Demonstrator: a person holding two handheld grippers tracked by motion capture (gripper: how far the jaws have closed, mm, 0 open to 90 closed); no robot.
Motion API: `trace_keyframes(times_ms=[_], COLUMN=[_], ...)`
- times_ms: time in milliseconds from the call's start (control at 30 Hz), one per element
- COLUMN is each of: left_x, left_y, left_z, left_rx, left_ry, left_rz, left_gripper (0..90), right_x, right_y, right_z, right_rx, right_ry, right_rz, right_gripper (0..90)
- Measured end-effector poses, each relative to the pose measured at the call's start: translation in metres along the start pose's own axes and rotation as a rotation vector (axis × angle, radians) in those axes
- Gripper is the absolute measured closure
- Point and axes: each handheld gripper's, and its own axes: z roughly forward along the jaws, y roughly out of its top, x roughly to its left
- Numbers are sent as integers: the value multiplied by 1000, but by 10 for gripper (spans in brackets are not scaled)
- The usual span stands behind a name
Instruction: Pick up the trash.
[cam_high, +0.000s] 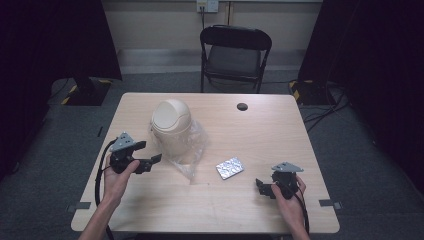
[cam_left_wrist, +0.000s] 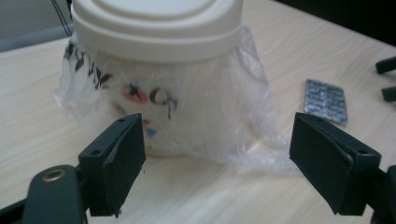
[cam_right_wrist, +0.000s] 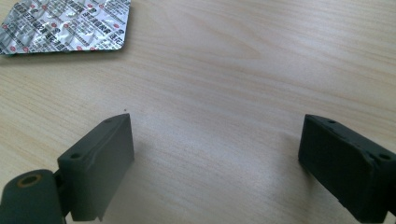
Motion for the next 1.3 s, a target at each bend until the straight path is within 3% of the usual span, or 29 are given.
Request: trace_keyframes(times_ms=[133, 567, 633, 800, 1167, 1300], left_x=[0, 2, 4, 7, 13, 11], left_y=[11, 59, 65, 69, 65, 71], left_z=[2, 14, 19, 36, 61, 70], left_rx=[-6, -11, -21, 16, 48, 99], left_ry=[-20, -25, -44, -63, -79, -70], left_rz=[10, 101, 90, 81, 70, 93], left_gripper=[180, 180, 180, 185, 183, 158], right_x=[0, 0, 0, 0, 0, 0], right_y=[0, 0, 0, 0, 0, 0], right_z=[0, 0, 0, 0, 0, 0], right_rx=[0, 0, 0, 0, 0, 0], right_ry=[0, 0, 0, 0, 0, 0], right_rz=[0, 0, 0, 0, 0, 0], right_gripper=[95, 94, 94, 94, 94, 94])
